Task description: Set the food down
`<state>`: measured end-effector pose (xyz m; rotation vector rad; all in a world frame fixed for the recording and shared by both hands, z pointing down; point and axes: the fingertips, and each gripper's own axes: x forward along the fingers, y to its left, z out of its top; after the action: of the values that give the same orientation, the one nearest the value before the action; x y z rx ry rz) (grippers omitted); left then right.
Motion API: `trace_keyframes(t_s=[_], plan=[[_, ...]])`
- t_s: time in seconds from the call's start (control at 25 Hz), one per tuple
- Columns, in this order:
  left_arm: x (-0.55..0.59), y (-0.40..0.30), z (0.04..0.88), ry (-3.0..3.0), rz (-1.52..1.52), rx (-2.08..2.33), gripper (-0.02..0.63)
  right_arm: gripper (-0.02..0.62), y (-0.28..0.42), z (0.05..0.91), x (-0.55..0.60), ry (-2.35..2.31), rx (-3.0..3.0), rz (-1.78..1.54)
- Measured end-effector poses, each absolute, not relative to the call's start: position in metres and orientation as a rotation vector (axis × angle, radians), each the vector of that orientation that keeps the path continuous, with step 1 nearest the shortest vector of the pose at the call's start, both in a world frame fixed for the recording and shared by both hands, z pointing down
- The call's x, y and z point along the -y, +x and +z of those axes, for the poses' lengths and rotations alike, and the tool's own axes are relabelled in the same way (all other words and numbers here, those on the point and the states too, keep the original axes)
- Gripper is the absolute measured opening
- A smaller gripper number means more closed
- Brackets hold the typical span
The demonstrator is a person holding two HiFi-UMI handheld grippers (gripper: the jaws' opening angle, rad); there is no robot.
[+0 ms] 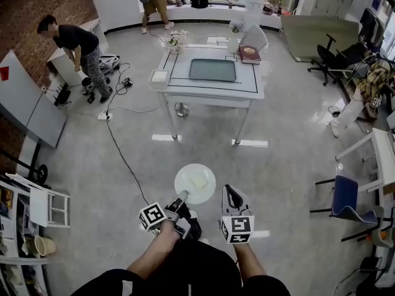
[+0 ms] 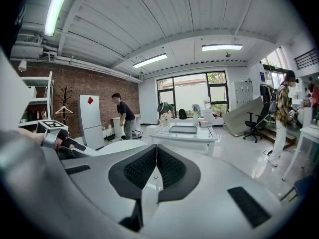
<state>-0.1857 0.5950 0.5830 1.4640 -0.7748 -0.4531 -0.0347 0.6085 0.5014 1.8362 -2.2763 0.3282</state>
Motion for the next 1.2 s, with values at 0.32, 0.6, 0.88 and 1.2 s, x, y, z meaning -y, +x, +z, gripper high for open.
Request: trace_keyframes(t_s=[0.32, 0.6, 0.88, 1.2], plan=[[-0.546, -0.198, 0.589, 1.445, -0.456, 0.757, 0.017, 0.009, -0.054, 0.507, -0.558, 1.823, 2.255, 0.333], [-0.5, -0.213, 0.591, 1.449, -0.463, 0.731, 0.017, 0.009, -0.072, 0.505, -0.517, 1.833, 2.23, 0.305], [-0.471, -0.228, 0.598, 1.427, -0.471, 0.72, 0.017, 0.009, -0.085, 0.507, -0.495, 1.852, 2.208, 0.299], [-0.451, -0.23, 0.601, 1.423, -0.471, 0.71, 0.017, 0.009, -0.088, 0.506, -0.48, 1.855, 2.179, 0.293]])
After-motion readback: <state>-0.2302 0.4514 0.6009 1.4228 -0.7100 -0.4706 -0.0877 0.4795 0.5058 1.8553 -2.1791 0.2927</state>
